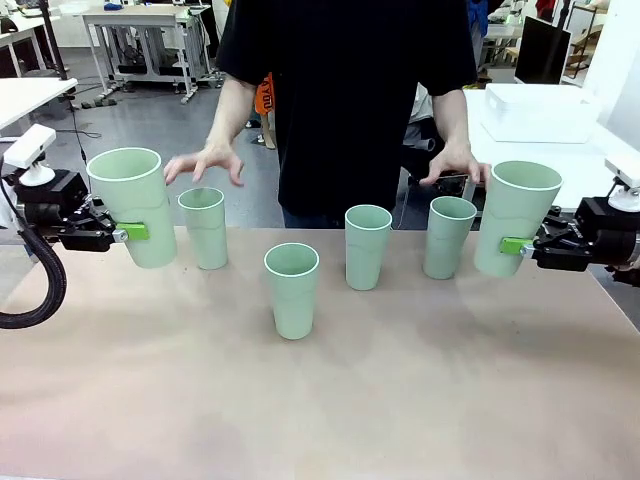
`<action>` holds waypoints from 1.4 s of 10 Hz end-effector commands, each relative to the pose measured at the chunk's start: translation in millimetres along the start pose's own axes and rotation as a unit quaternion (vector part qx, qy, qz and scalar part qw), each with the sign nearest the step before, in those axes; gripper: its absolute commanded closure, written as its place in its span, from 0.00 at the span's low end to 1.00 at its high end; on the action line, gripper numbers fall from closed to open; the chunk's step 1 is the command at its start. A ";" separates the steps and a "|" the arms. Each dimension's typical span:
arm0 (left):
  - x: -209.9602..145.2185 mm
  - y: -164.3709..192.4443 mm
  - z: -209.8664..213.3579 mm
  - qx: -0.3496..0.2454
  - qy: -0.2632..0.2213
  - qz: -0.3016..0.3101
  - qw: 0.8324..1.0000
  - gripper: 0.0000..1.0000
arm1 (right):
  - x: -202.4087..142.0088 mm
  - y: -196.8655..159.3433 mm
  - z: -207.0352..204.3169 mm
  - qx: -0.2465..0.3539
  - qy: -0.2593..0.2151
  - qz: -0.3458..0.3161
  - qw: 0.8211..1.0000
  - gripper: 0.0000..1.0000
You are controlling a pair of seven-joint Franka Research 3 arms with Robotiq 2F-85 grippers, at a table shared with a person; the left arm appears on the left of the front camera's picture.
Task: Stack the cups and store them in the basket.
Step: Place the stack of Reusable plastic cups into the Pantry Basket.
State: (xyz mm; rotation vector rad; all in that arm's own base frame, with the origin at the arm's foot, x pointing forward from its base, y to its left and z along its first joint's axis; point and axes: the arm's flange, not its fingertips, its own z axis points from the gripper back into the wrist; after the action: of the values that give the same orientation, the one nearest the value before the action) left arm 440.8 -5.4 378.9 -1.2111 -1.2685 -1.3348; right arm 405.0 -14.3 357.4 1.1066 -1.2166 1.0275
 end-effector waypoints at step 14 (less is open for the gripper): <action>3.0 1.0 -0.1 -0.001 -0.002 -0.003 1.000 0.15 | 1.8 -0.1 -1.5 -0.001 0.001 0.005 1.000 0.16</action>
State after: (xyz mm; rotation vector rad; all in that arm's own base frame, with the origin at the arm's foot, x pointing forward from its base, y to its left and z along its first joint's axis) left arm 440.8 -5.4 378.9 -1.2111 -1.2685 -1.3349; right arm 405.0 -14.3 357.4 1.1066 -1.2166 1.0275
